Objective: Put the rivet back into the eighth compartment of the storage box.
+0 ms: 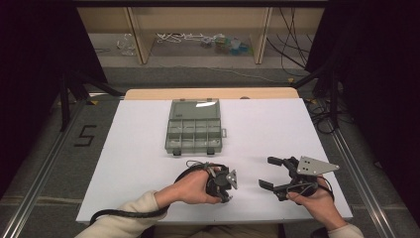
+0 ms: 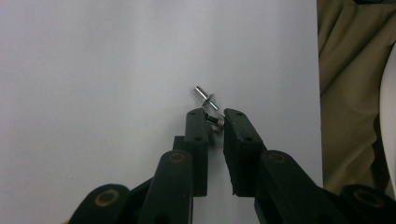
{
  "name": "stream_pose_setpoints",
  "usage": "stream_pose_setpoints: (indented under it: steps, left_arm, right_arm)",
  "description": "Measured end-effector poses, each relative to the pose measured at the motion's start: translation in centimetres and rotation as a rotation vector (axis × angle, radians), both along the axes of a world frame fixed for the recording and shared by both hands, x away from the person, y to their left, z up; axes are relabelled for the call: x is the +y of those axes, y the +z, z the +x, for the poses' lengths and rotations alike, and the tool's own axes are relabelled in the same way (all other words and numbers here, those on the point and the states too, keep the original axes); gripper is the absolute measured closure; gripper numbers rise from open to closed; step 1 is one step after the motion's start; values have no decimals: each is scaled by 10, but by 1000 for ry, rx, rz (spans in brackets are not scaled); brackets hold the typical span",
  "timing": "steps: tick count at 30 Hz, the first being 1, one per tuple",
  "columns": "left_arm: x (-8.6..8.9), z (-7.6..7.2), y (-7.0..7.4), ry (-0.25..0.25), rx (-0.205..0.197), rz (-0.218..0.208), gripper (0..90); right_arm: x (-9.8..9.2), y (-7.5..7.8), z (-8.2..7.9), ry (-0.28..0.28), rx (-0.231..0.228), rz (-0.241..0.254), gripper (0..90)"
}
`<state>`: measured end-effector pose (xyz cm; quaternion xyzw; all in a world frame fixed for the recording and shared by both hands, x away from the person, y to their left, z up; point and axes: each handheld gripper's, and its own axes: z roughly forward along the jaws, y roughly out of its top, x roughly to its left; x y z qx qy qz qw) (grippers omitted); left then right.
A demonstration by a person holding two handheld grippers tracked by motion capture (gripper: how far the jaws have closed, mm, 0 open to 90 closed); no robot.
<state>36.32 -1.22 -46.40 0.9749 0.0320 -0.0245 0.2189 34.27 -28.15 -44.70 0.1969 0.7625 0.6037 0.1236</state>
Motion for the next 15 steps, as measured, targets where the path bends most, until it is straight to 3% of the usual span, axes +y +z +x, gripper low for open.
stream_pose_setpoints:
  steps: [7,9,10,12,13,15]
  left_arm:
    - [1,0,3,-5,2,-5,800]
    - [1,-1,5,-7,18,-37,830]
    - [1,-1,7,2,-20,-38,899]
    - [2,0,5,-30,-70,13,896]
    - [2,0,1,-17,-38,-1,895]
    - [2,0,0,-21,-36,12,896]
  right_arm:
    - [-1,1,0,-4,0,-9,158]
    - [-1,1,0,-4,1,-8,158]
    - [0,0,0,-1,0,-3,158]
    - [0,0,0,-2,0,1,158]
    - [0,0,0,-2,0,0,158]
    - [0,0,0,-2,6,1,158]
